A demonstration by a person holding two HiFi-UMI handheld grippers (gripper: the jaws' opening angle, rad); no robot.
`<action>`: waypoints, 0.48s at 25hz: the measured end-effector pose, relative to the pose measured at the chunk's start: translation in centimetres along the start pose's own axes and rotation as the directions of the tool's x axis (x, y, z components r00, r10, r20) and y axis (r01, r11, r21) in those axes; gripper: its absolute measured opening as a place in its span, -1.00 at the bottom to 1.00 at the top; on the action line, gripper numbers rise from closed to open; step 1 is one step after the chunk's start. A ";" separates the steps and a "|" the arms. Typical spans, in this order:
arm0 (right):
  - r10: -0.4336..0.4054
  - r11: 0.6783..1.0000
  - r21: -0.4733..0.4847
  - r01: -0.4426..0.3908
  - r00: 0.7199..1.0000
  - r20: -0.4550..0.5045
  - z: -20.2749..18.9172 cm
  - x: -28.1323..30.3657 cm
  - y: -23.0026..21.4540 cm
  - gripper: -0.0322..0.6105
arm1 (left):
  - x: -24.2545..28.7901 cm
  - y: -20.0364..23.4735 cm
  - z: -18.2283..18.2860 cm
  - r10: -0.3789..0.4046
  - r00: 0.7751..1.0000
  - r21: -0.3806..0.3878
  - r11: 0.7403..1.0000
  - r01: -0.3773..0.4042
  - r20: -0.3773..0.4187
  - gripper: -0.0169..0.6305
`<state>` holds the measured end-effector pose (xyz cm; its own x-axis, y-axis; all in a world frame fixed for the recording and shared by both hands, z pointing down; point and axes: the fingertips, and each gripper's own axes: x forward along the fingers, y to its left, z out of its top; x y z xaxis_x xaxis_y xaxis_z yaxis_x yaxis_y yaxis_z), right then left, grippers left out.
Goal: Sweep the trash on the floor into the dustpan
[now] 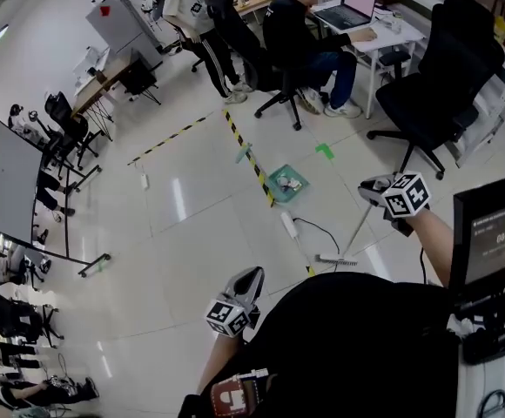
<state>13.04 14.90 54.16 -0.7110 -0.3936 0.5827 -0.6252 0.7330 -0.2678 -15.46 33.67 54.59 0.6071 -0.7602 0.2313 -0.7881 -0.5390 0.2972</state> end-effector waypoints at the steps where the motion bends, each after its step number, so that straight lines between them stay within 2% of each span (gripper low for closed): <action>1: -0.001 1.000 0.000 0.001 1.000 -0.006 0.1 0.2 0.9 -0.74 | -0.9 0.7 0.0 0.008 1.000 -0.009 1.000 -0.008 0.009 -0.95; 4: 0.013 1.000 -0.023 -0.013 1.000 -0.024 0.5 0.6 2.9 -0.74 | -1.9 1.2 0.2 0.024 0.999 -0.039 0.999 -0.023 0.032 -0.95; 12: 0.056 0.993 -0.097 -0.060 0.997 -0.051 0.5 1.6 4.6 -0.74 | 0.1 -0.2 0.1 -0.012 0.998 -0.057 0.998 0.015 0.062 -0.95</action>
<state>8.86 17.36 53.43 -0.7275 -0.3237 0.6049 -0.5471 0.8058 -0.2267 -15.20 33.68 54.43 0.6087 -0.7749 0.1702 -0.7719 -0.5289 0.3527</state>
